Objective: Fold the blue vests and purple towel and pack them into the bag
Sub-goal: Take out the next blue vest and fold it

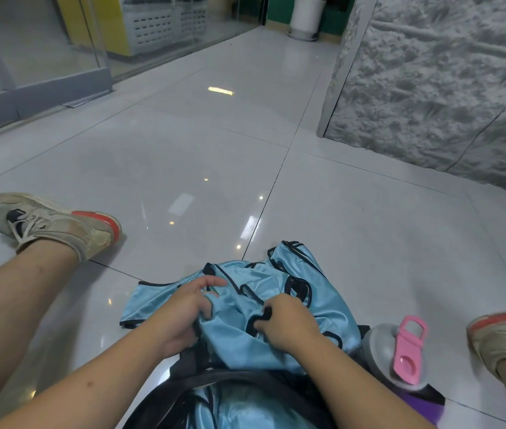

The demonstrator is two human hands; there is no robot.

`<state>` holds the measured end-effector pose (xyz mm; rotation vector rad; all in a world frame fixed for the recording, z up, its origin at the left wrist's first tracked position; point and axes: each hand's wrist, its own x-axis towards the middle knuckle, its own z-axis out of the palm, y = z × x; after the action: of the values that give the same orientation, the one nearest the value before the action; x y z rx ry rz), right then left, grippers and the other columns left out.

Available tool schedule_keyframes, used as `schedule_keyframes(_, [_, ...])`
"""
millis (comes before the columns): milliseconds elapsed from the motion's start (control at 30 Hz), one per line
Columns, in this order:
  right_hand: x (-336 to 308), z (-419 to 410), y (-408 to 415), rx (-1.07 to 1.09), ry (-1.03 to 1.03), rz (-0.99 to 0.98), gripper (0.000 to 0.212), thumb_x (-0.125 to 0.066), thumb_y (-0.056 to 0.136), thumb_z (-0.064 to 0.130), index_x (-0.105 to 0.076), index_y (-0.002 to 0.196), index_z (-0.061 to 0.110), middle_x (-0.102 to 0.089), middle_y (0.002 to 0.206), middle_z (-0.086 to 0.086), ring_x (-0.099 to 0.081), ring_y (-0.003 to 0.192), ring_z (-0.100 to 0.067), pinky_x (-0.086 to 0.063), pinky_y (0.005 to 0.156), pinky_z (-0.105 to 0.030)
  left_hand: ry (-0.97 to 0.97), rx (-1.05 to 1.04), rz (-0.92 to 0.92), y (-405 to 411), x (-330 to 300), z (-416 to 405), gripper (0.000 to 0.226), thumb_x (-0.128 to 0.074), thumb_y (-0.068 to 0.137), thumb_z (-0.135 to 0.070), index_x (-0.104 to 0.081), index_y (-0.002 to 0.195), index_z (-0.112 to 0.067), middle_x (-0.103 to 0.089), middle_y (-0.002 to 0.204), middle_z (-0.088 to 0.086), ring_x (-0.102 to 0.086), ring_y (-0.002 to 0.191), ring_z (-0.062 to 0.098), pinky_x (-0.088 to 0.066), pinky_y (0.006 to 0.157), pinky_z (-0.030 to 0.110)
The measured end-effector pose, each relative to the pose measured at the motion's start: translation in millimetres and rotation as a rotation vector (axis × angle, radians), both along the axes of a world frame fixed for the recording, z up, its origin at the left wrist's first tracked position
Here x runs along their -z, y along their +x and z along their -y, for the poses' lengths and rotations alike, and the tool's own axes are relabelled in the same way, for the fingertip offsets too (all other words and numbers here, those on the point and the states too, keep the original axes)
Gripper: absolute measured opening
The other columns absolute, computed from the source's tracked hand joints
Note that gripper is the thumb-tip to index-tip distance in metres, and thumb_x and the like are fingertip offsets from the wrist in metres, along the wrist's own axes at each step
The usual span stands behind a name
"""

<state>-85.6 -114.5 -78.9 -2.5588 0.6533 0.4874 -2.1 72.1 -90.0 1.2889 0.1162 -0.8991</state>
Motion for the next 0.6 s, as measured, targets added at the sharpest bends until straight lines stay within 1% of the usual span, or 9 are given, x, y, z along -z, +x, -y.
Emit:
schedule_keyframes(100, [-9,10,5,0.127,0.063,0.039,0.022,-0.075,0.080,0.028,-0.067,0.078,0.008,-0.063,0.071,0.002,-0.056,0.063,-0.016,-0.043,0.055,-0.028,-0.062,-0.014,-0.067,6,-3,-9,0.078,-0.055,0.046,-0.001,-0.073,0.121,-0.013,-0.071,0.114,0.025,-0.067,0.099,0.040,-0.054,0.087,0.043])
schedule_keyframes(167, [-18,16,6,0.192,0.133,0.059,0.022,-0.074,0.075,0.024,-0.059,0.069,0.010,-0.057,0.063,0.003,-0.050,0.056,-0.015,-0.038,0.050,-0.028,-0.083,0.008,-0.168,8,-2,-14,0.066,-0.078,0.056,-0.021,-0.074,0.120,-0.006,-0.071,0.121,0.024,-0.066,0.107,0.041,-0.048,0.104,0.050])
schedule_keyframes(200, [-22,19,6,0.208,0.192,0.059,0.023,-0.075,0.075,0.022,-0.055,0.066,0.013,-0.053,0.061,0.003,-0.047,0.055,-0.016,-0.035,0.050,-0.028,-0.038,0.030,-0.203,8,-2,-13,0.057,-0.081,0.070,-0.036,-0.074,0.117,-0.003,-0.072,0.119,0.022,-0.067,0.109,0.039,-0.047,0.107,0.049])
schedule_keyframes(267, [-26,21,6,0.224,0.263,0.039,0.021,-0.074,0.076,0.017,-0.053,0.070,0.015,-0.051,0.065,0.000,-0.044,0.058,-0.018,-0.033,0.051,-0.028,0.171,0.137,-0.142,8,8,-11,0.053,-0.076,0.087,-0.049,-0.075,0.111,-0.003,-0.077,0.111,0.016,-0.073,0.103,0.033,-0.053,0.098,0.042])
schedule_keyframes(300, [-26,22,6,0.238,0.262,0.036,0.018,-0.072,0.077,0.016,-0.055,0.073,0.014,-0.053,0.068,-0.001,-0.046,0.061,-0.019,-0.034,0.051,-0.028,0.341,0.187,-0.048,9,17,-10,0.051,-0.080,0.084,-0.047,-0.075,0.108,-0.002,-0.079,0.103,0.013,-0.075,0.094,0.029,-0.057,0.086,0.036])
schedule_keyframes(367, [-22,26,6,0.284,0.194,0.058,0.011,-0.070,0.079,0.014,-0.059,0.076,0.011,-0.058,0.072,-0.001,-0.050,0.061,-0.017,-0.038,0.050,-0.026,0.637,0.271,0.172,9,34,-6,0.036,-0.079,0.079,-0.029,-0.075,0.096,0.003,-0.075,0.085,0.009,-0.066,0.073,0.023,-0.051,0.066,0.029])
schedule_keyframes(467, [-15,33,4,0.345,0.088,0.118,0.003,-0.067,0.080,0.013,-0.067,0.081,0.009,-0.063,0.074,0.000,-0.055,0.063,-0.013,-0.041,0.050,-0.024,0.831,0.379,0.343,9,48,-3,0.013,-0.066,0.086,-0.018,-0.072,0.080,-0.008,-0.071,0.085,0.004,-0.062,0.073,0.020,-0.049,0.068,0.026])
schedule_keyframes(533, [-14,36,3,0.335,0.039,0.128,0.008,-0.067,0.079,0.010,-0.068,0.084,0.005,-0.064,0.075,-0.001,-0.054,0.063,-0.015,-0.042,0.052,-0.026,0.902,0.409,0.403,7,47,-1,0.009,-0.063,0.089,-0.016,-0.071,0.085,-0.016,-0.073,0.097,0.002,-0.066,0.085,0.018,-0.052,0.076,0.027])
schedule_keyframes(600, [-18,40,4,0.220,0.103,0.026,0.011,-0.075,0.076,0.011,-0.070,0.084,0.004,-0.063,0.074,-0.002,-0.055,0.063,-0.016,-0.042,0.053,-0.025,0.976,0.430,0.479,6,45,-1,0.011,-0.062,0.088,-0.018,-0.063,0.089,-0.029,-0.063,0.110,0.003,-0.063,0.093,0.019,-0.052,0.083,0.027])
